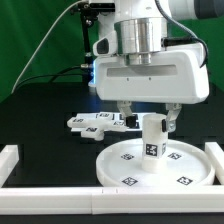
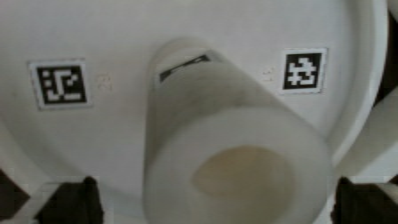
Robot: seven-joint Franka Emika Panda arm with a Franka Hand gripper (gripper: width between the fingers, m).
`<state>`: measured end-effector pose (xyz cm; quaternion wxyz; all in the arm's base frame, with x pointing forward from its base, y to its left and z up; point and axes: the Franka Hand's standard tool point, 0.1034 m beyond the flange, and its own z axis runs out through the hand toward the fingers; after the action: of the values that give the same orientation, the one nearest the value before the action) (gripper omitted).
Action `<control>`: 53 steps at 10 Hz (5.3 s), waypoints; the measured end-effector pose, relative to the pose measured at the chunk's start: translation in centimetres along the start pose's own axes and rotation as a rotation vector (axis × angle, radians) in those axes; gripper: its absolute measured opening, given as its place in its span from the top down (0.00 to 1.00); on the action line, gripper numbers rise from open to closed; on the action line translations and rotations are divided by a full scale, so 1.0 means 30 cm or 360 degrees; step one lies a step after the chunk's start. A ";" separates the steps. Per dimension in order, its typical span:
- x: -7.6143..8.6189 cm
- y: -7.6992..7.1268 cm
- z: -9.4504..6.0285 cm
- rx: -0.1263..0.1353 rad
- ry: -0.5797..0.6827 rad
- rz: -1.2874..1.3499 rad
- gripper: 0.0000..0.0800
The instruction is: Assemble round table
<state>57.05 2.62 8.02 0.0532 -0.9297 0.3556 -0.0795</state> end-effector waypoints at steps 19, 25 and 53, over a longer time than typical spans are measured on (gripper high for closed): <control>-0.038 0.001 0.025 -0.0085 -0.0004 0.0849 0.46; 0.007 -0.014 -0.081 -0.0029 -0.0048 0.0779 0.19; 0.033 0.157 -0.168 0.0061 -0.0114 -0.0823 0.19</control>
Offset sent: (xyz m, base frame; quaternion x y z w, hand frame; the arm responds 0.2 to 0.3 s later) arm 0.0000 0.0000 0.0000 0.0000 0.0000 0.0000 1.0000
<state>53.76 -1.74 12.33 0.0612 -0.9908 0.1025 -0.0643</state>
